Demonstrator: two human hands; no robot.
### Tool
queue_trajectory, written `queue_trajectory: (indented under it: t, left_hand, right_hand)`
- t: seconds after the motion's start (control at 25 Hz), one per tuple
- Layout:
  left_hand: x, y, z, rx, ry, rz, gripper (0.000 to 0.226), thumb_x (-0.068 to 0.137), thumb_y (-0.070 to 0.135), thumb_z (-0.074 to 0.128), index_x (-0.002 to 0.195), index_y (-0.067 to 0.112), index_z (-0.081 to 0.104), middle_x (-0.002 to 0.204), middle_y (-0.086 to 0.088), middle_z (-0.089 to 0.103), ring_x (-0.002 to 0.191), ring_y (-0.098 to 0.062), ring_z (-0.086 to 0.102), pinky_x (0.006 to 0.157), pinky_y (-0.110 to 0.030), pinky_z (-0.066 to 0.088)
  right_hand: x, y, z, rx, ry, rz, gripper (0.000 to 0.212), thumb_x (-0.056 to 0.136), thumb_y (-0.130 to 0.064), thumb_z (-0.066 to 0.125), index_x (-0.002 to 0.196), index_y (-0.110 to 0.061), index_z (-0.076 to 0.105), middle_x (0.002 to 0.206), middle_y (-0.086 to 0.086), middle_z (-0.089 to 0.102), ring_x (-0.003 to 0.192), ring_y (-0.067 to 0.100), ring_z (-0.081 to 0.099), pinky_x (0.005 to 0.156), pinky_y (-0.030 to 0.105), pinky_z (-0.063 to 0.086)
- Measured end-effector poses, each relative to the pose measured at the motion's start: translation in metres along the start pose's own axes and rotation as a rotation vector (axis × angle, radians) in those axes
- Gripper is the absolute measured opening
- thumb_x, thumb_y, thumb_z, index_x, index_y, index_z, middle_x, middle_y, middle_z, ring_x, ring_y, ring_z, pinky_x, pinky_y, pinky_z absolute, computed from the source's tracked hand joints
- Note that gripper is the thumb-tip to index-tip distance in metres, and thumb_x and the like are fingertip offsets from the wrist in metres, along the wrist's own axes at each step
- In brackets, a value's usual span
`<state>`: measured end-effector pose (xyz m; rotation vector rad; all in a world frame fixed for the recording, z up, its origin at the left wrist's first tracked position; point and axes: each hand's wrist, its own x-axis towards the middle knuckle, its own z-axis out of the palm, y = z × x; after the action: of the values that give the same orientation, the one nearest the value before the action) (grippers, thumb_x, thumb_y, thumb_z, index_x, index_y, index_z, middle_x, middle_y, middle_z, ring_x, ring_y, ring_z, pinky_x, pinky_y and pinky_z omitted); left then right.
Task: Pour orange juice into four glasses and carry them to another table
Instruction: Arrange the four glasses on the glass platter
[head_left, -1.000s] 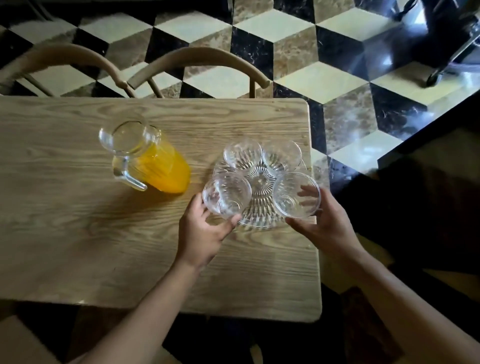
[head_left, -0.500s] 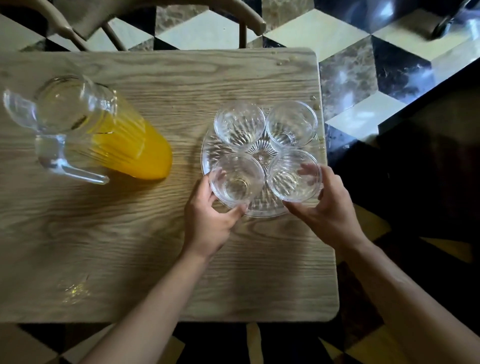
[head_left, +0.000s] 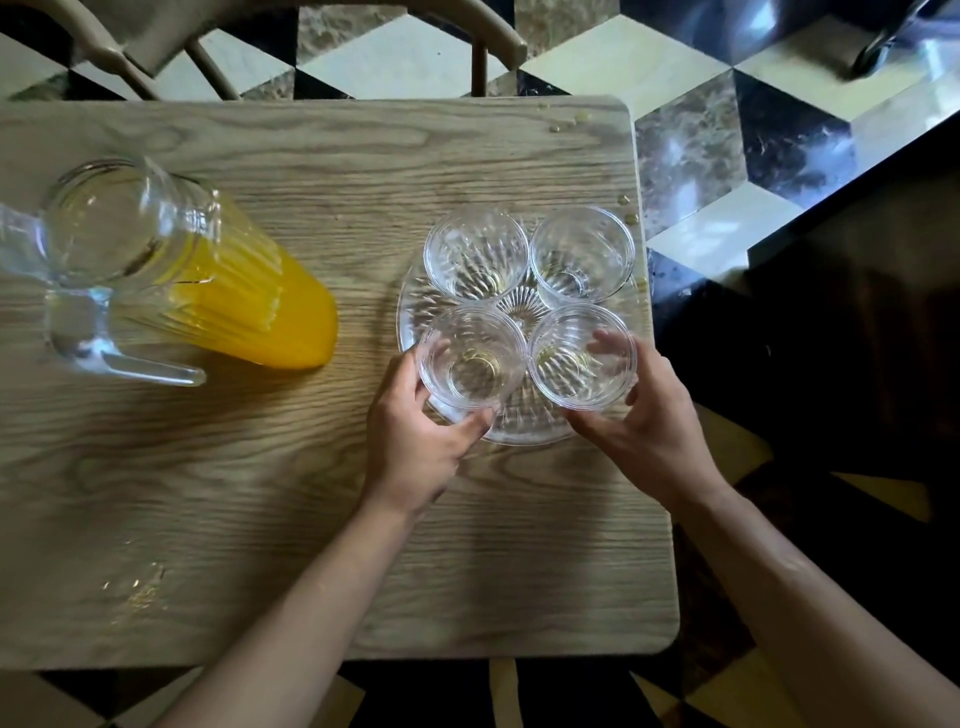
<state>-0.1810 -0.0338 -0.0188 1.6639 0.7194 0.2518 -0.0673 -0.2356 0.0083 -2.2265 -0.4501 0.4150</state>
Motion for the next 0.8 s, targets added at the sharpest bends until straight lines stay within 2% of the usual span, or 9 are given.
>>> queue_trajectory:
  t: [0.16,0.28,0.4,0.48,0.56,0.64,0.8]
  left_hand:
    - [0.002,0.002,-0.002,0.052,-0.057,0.011,0.093,0.069,0.008,0.096,0.148,0.010,0.048,0.145,-0.001,0.059,0.134,-0.002,0.057,0.112,-0.029,0.049]
    - [0.001,0.005,-0.005,0.057,-0.089,0.030,0.099,0.067,0.019,0.096,0.149,0.026,0.042,0.149,0.000,0.056,0.139,-0.004,0.053,0.114,-0.024,0.044]
    - [-0.004,0.011,-0.010,0.068,-0.089,0.024,0.107,0.064,0.032,0.094,0.155,0.026,0.038,0.154,0.001,0.054,0.144,-0.005,0.049,0.117,-0.030,0.042]
    - [-0.014,0.019,-0.015,0.070,-0.063,0.017,0.109,0.064,0.038,0.092,0.157,0.020,0.038,0.154,0.000,0.053,0.144,-0.007,0.049,0.119,-0.035,0.043]
    - [-0.029,0.031,-0.021,0.063,-0.033,-0.002,0.106,0.064,0.041,0.091,0.155,0.023,0.039,0.149,-0.002,0.055,0.141,-0.009,0.052,0.120,-0.038,0.043]
    - [-0.047,0.043,-0.028,0.080,-0.015,-0.017,0.100,0.065,0.048,0.088,0.151,0.029,0.039,0.145,0.000,0.056,0.137,-0.006,0.054,0.120,-0.039,0.044]
    - [-0.079,0.052,-0.039,0.152,0.036,-0.043,0.100,0.069,0.052,0.083,0.152,0.013,0.044,0.145,-0.006,0.058,0.135,-0.011,0.056,0.117,-0.043,0.046]
  right_hand:
    - [0.000,0.000,0.002,0.002,0.006,0.002,0.076,0.072,-0.023,0.087,0.140,-0.016,0.053,0.130,-0.006,0.062,0.119,0.012,0.055,0.099,0.036,0.048]
    - [-0.002,0.000,0.001,0.016,0.006,-0.013,0.077,0.074,-0.020,0.086,0.141,-0.015,0.051,0.131,-0.005,0.061,0.122,0.011,0.055,0.099,0.034,0.048]
    - [-0.010,0.002,-0.004,0.031,-0.003,-0.026,0.080,0.075,-0.019,0.087,0.144,-0.015,0.048,0.135,-0.005,0.058,0.125,0.008,0.054,0.101,0.029,0.047]
    - [-0.019,0.001,-0.011,0.046,-0.004,-0.011,0.085,0.075,-0.018,0.088,0.147,-0.012,0.045,0.139,-0.001,0.054,0.127,0.010,0.053,0.103,0.033,0.048]
    - [-0.032,-0.003,-0.019,0.064,0.001,0.012,0.086,0.076,-0.018,0.088,0.149,-0.011,0.043,0.143,0.002,0.052,0.130,0.014,0.053,0.103,0.039,0.050]
    - [-0.047,-0.008,-0.026,0.071,0.000,0.040,0.083,0.079,-0.022,0.086,0.148,-0.011,0.043,0.144,0.003,0.052,0.130,0.015,0.054,0.102,0.040,0.051]
    - [-0.074,-0.025,-0.030,0.096,-0.022,0.083,0.066,0.087,-0.026,0.078,0.144,-0.013,0.048,0.139,0.003,0.054,0.122,0.013,0.057,0.098,0.037,0.054]
